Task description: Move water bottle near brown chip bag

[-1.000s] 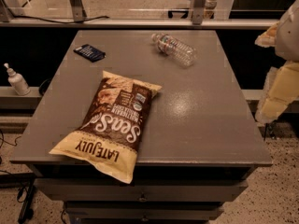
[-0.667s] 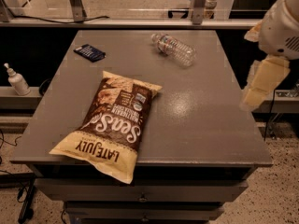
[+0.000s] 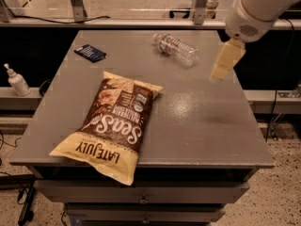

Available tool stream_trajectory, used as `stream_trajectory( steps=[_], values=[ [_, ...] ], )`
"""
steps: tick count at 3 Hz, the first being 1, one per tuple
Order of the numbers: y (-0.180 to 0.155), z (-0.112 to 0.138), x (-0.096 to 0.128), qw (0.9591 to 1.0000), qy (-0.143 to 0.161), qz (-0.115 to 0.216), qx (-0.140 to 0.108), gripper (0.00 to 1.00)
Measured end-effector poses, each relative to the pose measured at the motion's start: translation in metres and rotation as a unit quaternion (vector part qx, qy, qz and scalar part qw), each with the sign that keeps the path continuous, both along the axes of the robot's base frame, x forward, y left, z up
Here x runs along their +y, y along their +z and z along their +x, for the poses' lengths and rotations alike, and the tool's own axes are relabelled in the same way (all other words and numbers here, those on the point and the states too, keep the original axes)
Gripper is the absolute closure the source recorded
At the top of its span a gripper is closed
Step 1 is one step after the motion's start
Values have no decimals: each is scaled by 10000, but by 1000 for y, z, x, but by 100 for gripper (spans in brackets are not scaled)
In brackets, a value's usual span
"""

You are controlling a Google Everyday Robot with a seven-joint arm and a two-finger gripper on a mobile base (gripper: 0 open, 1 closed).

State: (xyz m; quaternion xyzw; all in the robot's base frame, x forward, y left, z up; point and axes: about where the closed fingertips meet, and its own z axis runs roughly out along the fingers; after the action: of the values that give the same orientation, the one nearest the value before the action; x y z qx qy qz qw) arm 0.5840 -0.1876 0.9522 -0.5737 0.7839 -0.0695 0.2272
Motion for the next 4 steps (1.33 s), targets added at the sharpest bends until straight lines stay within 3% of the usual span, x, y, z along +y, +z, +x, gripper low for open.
stream_trajectory(
  steps=[1, 2, 3, 4],
  values=[
    [-7, 53, 8, 9992, -288, 159, -214, 0],
    [-22, 104, 15, 9960, -649, 578, -215, 0],
    [-39, 146, 24, 9896, -947, 1075, -134, 0],
    [-55, 176, 39, 9804, -1177, 1577, 23, 0]
  ],
)
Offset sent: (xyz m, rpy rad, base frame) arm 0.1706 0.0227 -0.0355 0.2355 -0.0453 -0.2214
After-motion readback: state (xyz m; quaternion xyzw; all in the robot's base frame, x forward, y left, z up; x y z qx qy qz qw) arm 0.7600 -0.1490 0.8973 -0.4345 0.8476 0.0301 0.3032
